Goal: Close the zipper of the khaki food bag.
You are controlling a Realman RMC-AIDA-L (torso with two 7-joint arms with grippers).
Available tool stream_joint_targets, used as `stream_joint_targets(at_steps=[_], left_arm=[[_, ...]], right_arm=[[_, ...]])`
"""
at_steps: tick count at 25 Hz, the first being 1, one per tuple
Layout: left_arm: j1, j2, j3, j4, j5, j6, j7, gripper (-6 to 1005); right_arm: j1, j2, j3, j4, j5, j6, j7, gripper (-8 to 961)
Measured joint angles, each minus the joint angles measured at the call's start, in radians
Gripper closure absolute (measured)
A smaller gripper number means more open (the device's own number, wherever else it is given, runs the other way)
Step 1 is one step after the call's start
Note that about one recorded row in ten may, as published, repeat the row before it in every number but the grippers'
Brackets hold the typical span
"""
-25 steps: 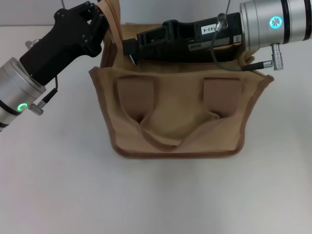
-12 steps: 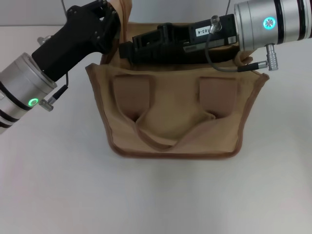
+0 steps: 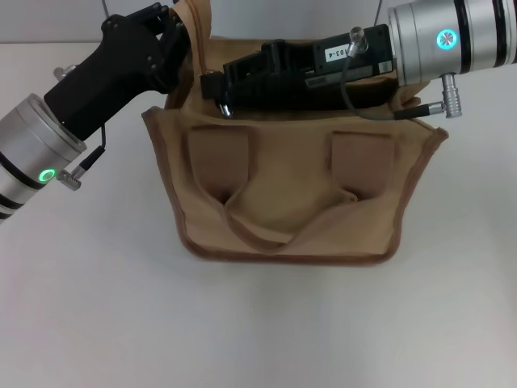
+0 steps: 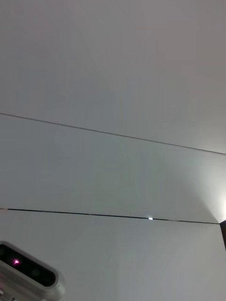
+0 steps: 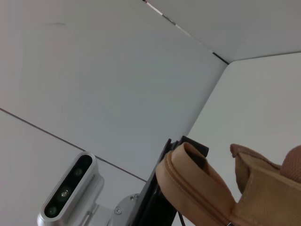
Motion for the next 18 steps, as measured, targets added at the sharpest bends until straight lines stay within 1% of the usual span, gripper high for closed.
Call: stream_joint_targets(at_steps=[9,12,18], left_arm=[[0.01,0.0,-0.001,-0.002,-0.002,0.011,-0.001,980],[0.012,0.0,-0.001,-0.002,-0.002,0.012,-0.001,980],[0.015,0.0,-0.004,-0.002,-0.001,0.021,-0.001,980]], right_arm=[[-0.002,0.001,0.0,-0.007,-0.028,-0.002,-0.032,733],[-0.002,0.002,0.0,-0.01,-0.038,-0.002,-0.05,900],[-0.004,0.002,0.0,-0.034,-0.07,-0.001,-0.054,950]])
